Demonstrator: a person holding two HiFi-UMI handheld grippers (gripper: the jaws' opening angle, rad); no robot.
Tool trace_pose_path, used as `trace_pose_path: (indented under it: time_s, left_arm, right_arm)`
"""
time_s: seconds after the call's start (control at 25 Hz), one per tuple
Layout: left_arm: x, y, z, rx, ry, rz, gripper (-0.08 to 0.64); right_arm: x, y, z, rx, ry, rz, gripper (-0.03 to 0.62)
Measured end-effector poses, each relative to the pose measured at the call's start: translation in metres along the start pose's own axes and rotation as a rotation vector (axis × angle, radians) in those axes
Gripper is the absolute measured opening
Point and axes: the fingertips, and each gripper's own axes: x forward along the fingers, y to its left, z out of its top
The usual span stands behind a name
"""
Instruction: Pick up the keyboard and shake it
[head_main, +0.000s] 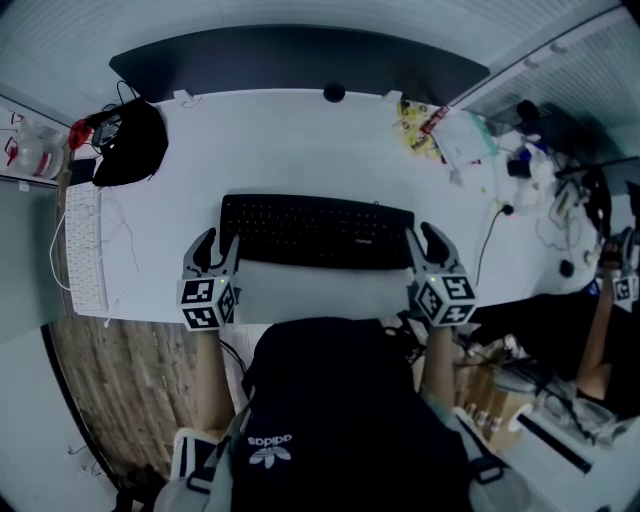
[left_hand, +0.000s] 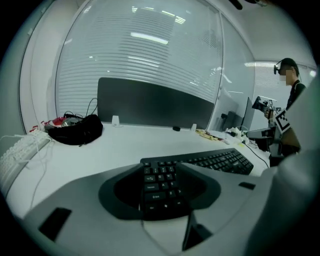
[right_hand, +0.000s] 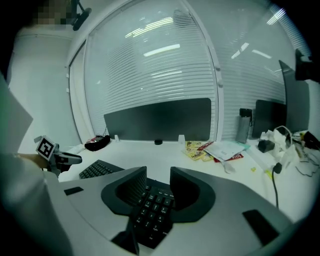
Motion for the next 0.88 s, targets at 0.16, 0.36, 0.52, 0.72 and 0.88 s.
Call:
trace_pose_path:
  time_s: [0.16,0.36,0.52,0.72,0.88]
  left_arm:
    - [0.02,0.01,-0.015,-0.064,0.061,-0.003,0.195]
    - [0.032,0.018,-0.03,-0.111,0.115,0.003,0.202]
    - [0.038,0.021,-0.041,-0.147,0.152,-0.002,0.205]
    - [0.043,0.02,-0.045,-0.171,0.175,-0.02,0.207]
    - [0.046,0.018,-0.047,-0.178,0.185,-0.031,0.207]
  right_arm:
    - [0.016,-0.008,-0.017,0.011,0.068,-0.006,0.163]
    - [0.036,-0.016,-0.033,0.029,0.126,-0.016,0.181]
    - [0.051,-0.022,-0.039,0.068,0.151,-0.014,0.193]
    - [0.061,-0.03,-0.048,0.089,0.196,-0.01,0.198]
    - [0.064,-0.037,-0.051,0.091,0.222,-0.02,0.202]
